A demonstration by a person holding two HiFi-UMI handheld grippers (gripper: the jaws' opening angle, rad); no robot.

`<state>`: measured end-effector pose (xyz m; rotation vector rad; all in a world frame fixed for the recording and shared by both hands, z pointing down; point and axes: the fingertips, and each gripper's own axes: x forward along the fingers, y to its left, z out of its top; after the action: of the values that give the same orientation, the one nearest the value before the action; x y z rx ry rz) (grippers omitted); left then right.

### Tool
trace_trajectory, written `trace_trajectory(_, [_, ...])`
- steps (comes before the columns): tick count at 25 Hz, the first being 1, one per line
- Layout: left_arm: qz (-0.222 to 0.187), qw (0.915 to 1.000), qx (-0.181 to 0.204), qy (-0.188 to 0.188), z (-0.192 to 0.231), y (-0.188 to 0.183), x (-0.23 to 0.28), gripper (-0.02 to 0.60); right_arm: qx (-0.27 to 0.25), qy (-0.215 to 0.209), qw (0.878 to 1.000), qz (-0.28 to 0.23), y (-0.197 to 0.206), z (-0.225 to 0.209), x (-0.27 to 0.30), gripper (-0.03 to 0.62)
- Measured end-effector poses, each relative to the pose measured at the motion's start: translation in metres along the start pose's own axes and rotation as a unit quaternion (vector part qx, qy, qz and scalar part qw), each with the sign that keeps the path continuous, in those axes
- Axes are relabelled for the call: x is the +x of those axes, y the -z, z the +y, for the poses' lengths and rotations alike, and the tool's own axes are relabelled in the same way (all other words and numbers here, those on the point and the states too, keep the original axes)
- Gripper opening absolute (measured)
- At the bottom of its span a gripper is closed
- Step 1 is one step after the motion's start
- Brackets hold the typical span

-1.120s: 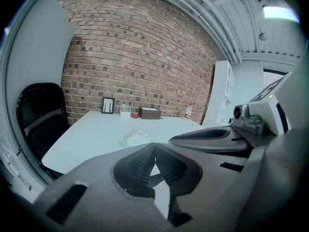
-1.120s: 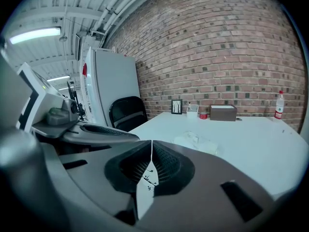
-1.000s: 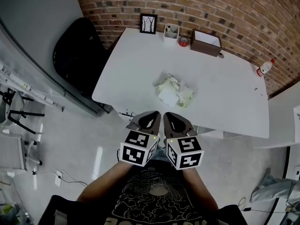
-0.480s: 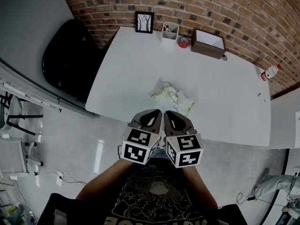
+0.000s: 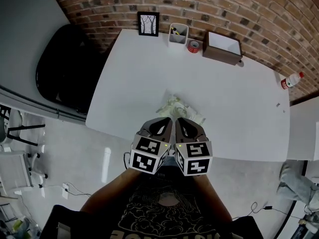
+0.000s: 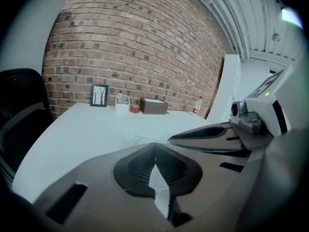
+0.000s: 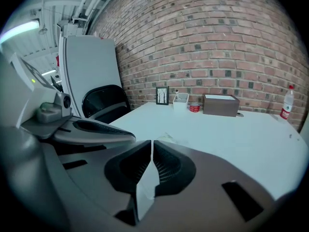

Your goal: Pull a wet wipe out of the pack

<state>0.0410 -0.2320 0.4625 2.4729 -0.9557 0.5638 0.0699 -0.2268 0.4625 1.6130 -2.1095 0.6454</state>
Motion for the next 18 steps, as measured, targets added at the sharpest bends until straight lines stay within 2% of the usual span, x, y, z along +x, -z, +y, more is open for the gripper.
trace_trajectory(14, [0.03,0.9995,-0.006,-0.001,0.021,0.002,0.042,0.012,-0.014,0.019,0.998,0.059,0.015,-0.035,0.038,0.021])
trace_trajectory(18, [0.032,0.9995,-0.007,-0.003,0.026,0.0,0.048,0.012,-0.018,0.011,0.997,0.069,0.018,-0.037,0.044,0.037])
